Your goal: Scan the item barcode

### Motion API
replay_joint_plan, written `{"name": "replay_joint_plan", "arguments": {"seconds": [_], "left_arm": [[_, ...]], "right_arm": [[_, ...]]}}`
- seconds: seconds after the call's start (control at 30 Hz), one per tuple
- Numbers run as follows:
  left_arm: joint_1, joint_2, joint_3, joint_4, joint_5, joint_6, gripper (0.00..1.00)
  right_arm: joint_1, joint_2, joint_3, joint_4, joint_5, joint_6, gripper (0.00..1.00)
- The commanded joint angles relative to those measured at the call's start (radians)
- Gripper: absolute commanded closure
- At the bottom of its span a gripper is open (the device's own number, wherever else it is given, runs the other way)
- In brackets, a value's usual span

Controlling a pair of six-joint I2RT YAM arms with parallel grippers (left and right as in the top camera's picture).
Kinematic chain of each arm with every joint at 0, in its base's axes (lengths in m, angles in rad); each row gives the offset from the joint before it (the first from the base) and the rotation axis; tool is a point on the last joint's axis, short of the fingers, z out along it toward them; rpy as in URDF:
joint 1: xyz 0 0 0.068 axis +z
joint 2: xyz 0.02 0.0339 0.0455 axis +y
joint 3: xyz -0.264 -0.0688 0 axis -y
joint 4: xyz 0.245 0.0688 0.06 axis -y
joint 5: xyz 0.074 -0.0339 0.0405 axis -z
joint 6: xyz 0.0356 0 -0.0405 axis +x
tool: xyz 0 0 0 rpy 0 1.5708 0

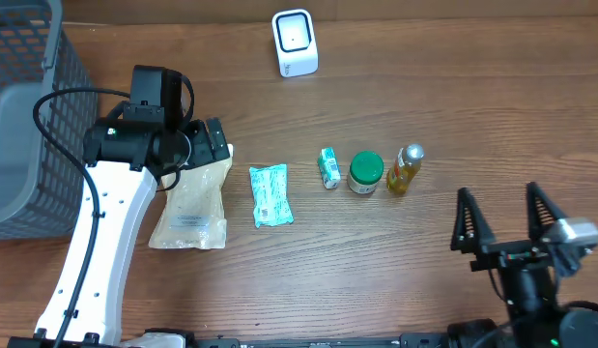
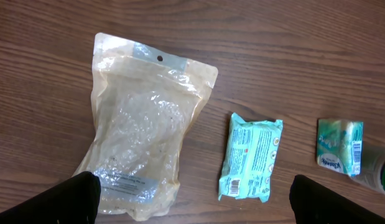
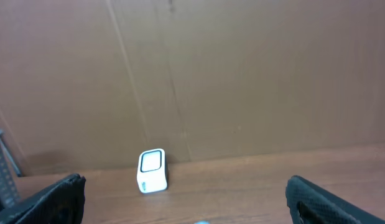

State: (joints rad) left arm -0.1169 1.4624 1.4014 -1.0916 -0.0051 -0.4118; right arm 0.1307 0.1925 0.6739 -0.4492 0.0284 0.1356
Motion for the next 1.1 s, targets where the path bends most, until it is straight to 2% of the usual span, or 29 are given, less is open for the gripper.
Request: {"name": "replay_joint_plan", "arguments": {"seconds": [0.0, 0.13, 0.23, 0.43, 0.67, 1.07], "left_arm": [[0.005, 0.004, 0.006, 0.000, -0.013, 0.008, 0.00], [0.005, 0.004, 0.006, 0.000, -0.013, 0.008, 0.00], [0.005, 0.004, 0.006, 0.000, -0.013, 0.008, 0.01], [0.005, 0.004, 0.006, 0.000, -0.013, 0.008, 0.00], [0.005, 0.004, 0.006, 0.000, -0.013, 0.008, 0.00], [0.005, 0.004, 0.006, 0.000, -0.013, 0.008, 0.01]], "right_arm": [[-0.002, 0.074, 0.160, -0.044, -0.010, -0.033, 0.00], [-0.002, 0.148, 0.342, -0.127, -0.040, -0.033, 0.00], [-0.002, 0.166, 0.407, -0.138, -0.049, -0.033, 0.00], [-0.002, 0.167, 0.414, -0.110, -0.049, -0.033, 0.00], [-0.002, 0.167, 0.414, -0.184, -0.049, -0.033, 0.00], [-0.002, 0.167, 0.412, -0.517, -0.049, -0.033, 0.00]]}}
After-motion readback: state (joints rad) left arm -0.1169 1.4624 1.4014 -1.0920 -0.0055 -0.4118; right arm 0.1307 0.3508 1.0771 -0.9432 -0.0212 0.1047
